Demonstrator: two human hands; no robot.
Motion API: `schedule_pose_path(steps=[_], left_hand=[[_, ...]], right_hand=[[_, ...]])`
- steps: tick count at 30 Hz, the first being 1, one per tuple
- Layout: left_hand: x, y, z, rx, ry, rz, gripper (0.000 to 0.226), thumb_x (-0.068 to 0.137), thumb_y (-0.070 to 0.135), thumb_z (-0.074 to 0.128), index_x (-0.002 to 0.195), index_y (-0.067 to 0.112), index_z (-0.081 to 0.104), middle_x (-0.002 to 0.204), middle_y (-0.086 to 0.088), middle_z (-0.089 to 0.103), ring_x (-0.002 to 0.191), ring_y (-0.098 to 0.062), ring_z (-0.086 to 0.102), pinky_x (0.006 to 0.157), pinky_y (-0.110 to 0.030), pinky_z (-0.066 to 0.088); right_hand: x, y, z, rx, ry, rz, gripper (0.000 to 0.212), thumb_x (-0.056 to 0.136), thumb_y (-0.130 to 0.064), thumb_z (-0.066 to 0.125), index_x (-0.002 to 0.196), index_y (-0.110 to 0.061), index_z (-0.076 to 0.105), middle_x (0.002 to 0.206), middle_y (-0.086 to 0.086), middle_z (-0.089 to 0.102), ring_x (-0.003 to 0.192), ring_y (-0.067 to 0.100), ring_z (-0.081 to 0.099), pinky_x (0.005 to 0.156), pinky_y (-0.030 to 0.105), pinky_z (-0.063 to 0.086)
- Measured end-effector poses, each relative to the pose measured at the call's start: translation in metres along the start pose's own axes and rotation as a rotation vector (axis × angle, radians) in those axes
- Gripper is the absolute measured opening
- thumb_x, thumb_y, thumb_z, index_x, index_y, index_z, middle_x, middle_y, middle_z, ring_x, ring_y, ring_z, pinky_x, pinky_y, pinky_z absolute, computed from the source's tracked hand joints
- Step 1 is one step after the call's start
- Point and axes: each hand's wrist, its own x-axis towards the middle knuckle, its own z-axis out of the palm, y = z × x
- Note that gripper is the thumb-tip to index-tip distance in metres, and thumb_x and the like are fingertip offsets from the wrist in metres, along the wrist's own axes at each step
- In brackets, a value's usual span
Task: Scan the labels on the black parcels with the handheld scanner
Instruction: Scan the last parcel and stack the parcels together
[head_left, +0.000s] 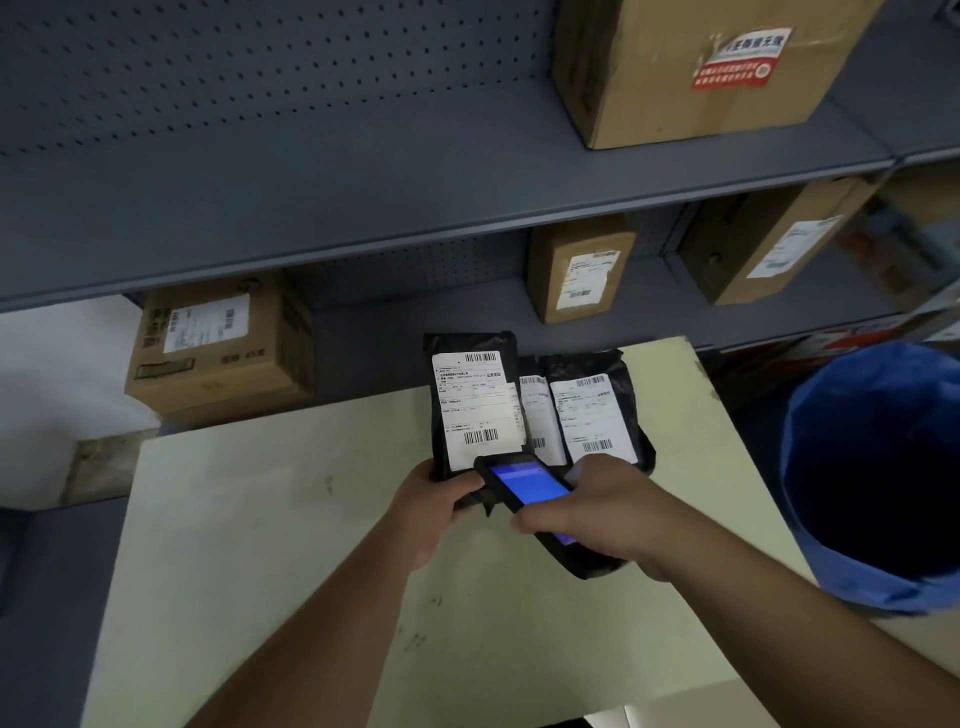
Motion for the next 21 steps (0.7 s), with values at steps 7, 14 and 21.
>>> schedule_pose_path(steps=[7, 14, 21], left_hand=[[0.005, 0.006, 0.052, -0.074, -0.079, -0.005, 0.016, 0.095, 0.008, 0.073, 0.108, 0.015, 0.079, 0.099, -0.004, 0.085, 0.079, -0.01, 0.08, 0.095, -0.035, 0.057], [0.021, 0.004, 0.092, -0.125, -0.054, -0.034, 0.019, 0.096, 0.006, 0.071, 0.111, 0.015, 0.078, 0.116, -0.012, 0.083, 0.106, -0.026, 0.075, 0.101, -0.044, 0.06], [0.034, 0.004, 0.117, -0.163, -0.012, -0.087, 0.014, 0.099, 0.007, 0.069, 0.106, 0.017, 0.075, 0.113, -0.009, 0.08, 0.104, -0.025, 0.073, 0.089, -0.037, 0.061]], right_hand=[[0.001, 0.02, -0.028, 0.07, 0.01, 0.012, 0.036, 0.067, -0.042, 0.091, 0.077, -0.015, 0.071, 0.066, -0.003, 0.066, 0.06, 0.014, 0.061, 0.059, 0.026, 0.044], [0.008, 0.041, -0.052, 0.134, 0.016, 0.036, 0.032, 0.068, -0.041, 0.093, 0.078, -0.017, 0.075, 0.059, -0.008, 0.066, 0.055, 0.008, 0.062, 0.056, 0.021, 0.046], [0.016, 0.057, -0.066, 0.163, 0.031, 0.079, 0.048, 0.063, -0.044, 0.093, 0.092, -0.009, 0.078, 0.073, 0.0, 0.071, 0.064, 0.015, 0.066, 0.062, 0.027, 0.048]])
